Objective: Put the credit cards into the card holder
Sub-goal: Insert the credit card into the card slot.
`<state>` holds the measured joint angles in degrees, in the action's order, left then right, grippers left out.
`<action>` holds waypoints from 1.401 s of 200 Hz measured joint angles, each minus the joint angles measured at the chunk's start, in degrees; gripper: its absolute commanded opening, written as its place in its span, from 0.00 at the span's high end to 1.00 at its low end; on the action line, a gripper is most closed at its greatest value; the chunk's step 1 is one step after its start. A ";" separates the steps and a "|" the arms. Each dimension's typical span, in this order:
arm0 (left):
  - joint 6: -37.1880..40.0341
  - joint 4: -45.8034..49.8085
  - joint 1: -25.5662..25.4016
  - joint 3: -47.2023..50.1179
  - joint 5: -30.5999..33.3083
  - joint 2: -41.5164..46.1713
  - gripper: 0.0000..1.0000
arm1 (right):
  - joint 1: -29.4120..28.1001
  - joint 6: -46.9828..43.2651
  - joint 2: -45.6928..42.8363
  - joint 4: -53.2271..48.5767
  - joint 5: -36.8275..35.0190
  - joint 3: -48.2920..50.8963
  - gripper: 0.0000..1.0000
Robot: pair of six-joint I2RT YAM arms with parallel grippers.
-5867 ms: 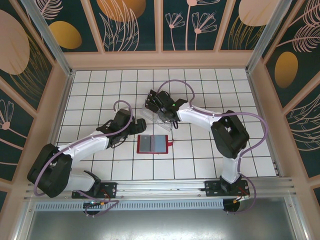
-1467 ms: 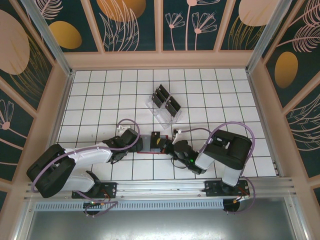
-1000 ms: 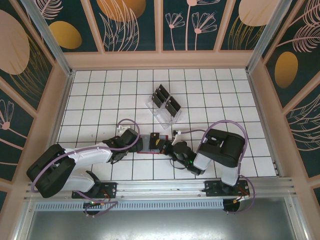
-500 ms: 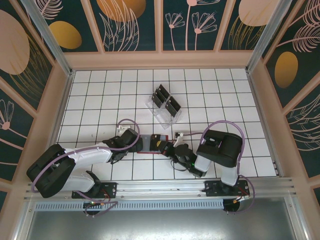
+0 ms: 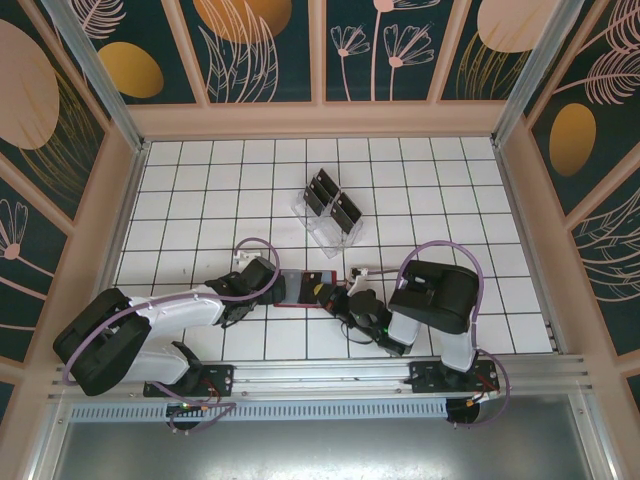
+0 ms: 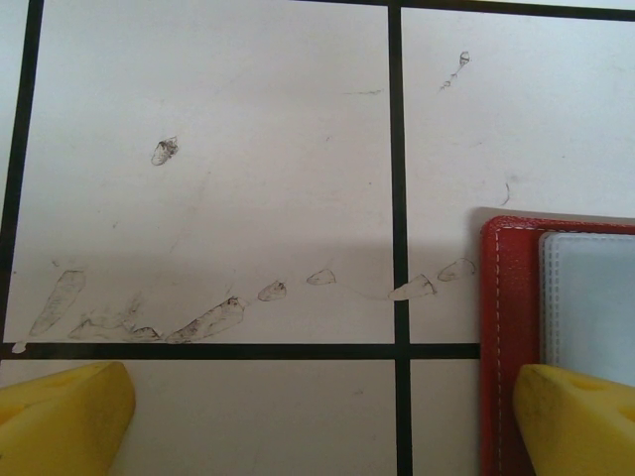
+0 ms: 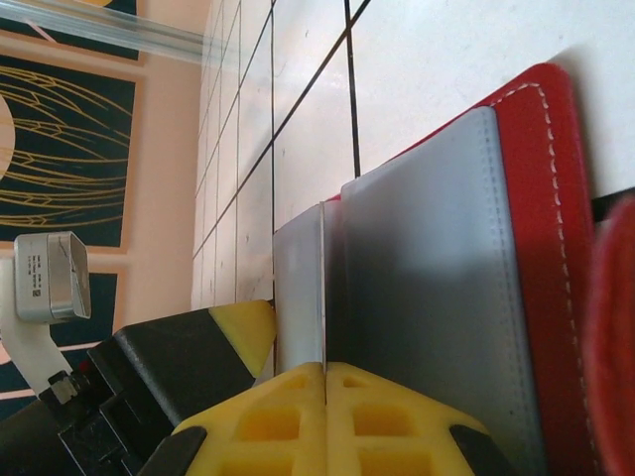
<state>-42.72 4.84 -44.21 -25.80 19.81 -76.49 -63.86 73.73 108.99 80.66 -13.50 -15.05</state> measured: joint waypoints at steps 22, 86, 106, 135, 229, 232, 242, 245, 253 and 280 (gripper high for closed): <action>0.00 0.00 0.00 -0.02 0.02 0.00 0.01 | 0.00 0.59 0.66 0.00 0.02 -0.20 1.00; -0.02 -0.02 0.00 -0.02 0.00 0.00 0.01 | 0.00 1.88 1.97 0.28 0.57 -1.42 1.00; 0.00 -0.02 0.00 0.00 0.00 0.00 0.02 | 0.00 2.14 2.23 0.57 0.94 -1.60 1.00; -0.02 -0.02 0.00 0.00 0.00 0.00 0.02 | 0.02 2.78 2.75 1.01 1.49 -1.97 1.00; -0.02 -0.02 0.00 -0.02 0.00 0.00 0.02 | 1.51 3.76 3.21 -1.11 5.90 -4.15 0.97; 0.00 -0.02 0.00 0.00 0.00 0.00 0.01 | 1.64 3.76 3.21 -1.29 6.14 -4.28 0.97; 0.00 -0.02 0.00 0.00 0.00 0.00 0.02 | 2.03 3.72 3.13 -2.03 7.10 -4.79 0.93; -0.02 -0.02 0.00 0.00 0.00 0.00 0.02 | 2.21 3.67 3.08 -2.38 7.48 -4.96 0.92; 0.00 -0.02 0.00 0.00 0.00 0.00 0.02 | 2.56 3.52 2.71 -3.34 8.33 -5.40 0.87; -0.02 -0.02 0.00 0.00 0.00 0.02 0.02 | 3.82 1.99 -0.22 -9.11 11.43 -7.41 0.71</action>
<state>-42.74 4.82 -44.21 -25.80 19.81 -76.47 -60.03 75.72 108.77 71.55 -2.07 -22.46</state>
